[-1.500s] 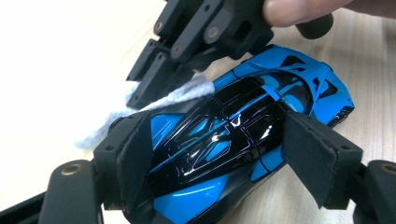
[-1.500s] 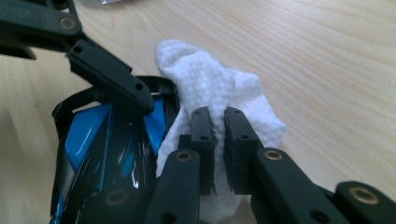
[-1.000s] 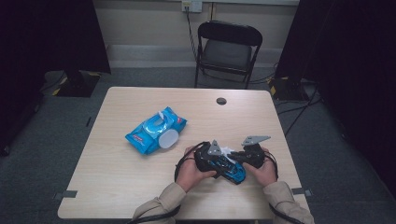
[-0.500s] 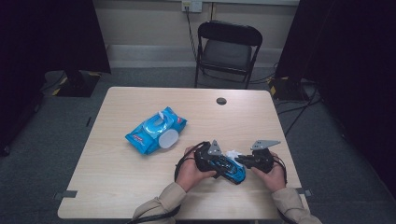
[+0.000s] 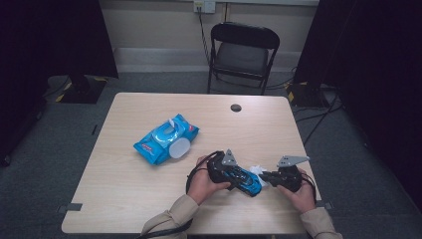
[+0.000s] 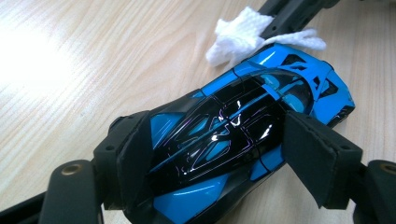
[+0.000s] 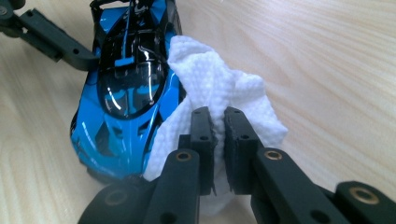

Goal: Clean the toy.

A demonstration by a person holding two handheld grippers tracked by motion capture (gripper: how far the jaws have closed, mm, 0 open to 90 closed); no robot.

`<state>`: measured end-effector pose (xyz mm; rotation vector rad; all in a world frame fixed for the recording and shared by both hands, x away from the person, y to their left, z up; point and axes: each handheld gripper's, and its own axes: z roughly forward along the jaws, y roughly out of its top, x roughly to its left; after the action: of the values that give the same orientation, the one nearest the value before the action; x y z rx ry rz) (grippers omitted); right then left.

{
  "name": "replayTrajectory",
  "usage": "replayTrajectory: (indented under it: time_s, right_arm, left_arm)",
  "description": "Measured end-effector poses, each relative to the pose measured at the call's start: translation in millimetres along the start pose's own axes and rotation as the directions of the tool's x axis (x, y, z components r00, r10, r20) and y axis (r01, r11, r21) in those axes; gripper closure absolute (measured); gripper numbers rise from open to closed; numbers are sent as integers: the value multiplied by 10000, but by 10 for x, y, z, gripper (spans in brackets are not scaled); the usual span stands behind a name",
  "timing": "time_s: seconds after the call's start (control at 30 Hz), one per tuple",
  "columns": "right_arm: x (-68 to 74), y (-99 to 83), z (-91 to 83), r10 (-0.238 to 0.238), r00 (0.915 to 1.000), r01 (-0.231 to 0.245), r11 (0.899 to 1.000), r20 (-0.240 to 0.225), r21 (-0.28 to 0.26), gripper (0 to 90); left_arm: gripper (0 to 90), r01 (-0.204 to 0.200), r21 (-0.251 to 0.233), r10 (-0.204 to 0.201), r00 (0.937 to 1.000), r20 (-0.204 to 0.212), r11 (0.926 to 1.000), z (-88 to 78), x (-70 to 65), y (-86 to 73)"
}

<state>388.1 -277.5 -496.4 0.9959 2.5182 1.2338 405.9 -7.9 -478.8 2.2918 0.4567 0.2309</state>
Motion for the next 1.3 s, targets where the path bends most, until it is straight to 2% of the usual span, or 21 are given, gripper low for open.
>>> replayTrajectory:
  time_s: [0.3, 0.43, 0.53, 0.63, 0.87, 0.9, 0.93, 1.0, 1.17, 1.3]
  right_arm:
    - [12, -65, -138, 142, 9999, -143, 9997, 30, 209, 834]
    - [-5, -33, -255, 256, 9996, -254, 9995, 136, -201, 834]
    - [-69, 50, -331, 487, 9985, -468, 9960, 233, -765, 834]
    - [-100, 115, -308, 485, 9983, -459, 9957, 310, -800, 834]
    - [-154, 432, -16, 474, 9979, -428, 9942, 444, -985, 830]
    - [-152, 479, 41, 439, 9979, -393, 9946, 466, -958, 830]
    - [-145, 575, 172, 408, 9980, -366, 9957, 481, -849, 831]
    - [-141, 603, 215, 386, 9980, -344, 9961, 503, -817, 831]
    - [-102, 753, 496, 330, 9986, -305, 9978, 412, -587, 831]
    - [-68, 779, 666, 255, 9995, -250, 9992, 182, -306, 830]
  left_arm:
    - [247, 16, -15, -16, 10000, -31, 10000, -1, -6, -3]
    - [247, 40, -41, -41, 10000, -36, 10000, 0, -10, -3]
    - [247, 49, -33, -49, 10000, -21, 10000, 0, -10, -3]
    - [247, -9, 31, 9, 10000, 14, 10000, 0, -2, 4]
    - [246, -6, 30, 6, 10000, 35, 10000, 1, -1, 3]
    - [246, -10, 40, 10, 10000, 39, 10000, 1, -1, 5]
    - [246, -17, 54, 16, 10000, 55, 10000, 1, 2, 6]
    - [246, -11, 55, 10, 10000, 53, 10000, 2, 1, 7]
    - [245, 40, 59, -41, 10000, 70, 10000, 7, -1, 13]
    - [241, 32, 100, -32, 10000, 83, 9999, 10, -4, 18]
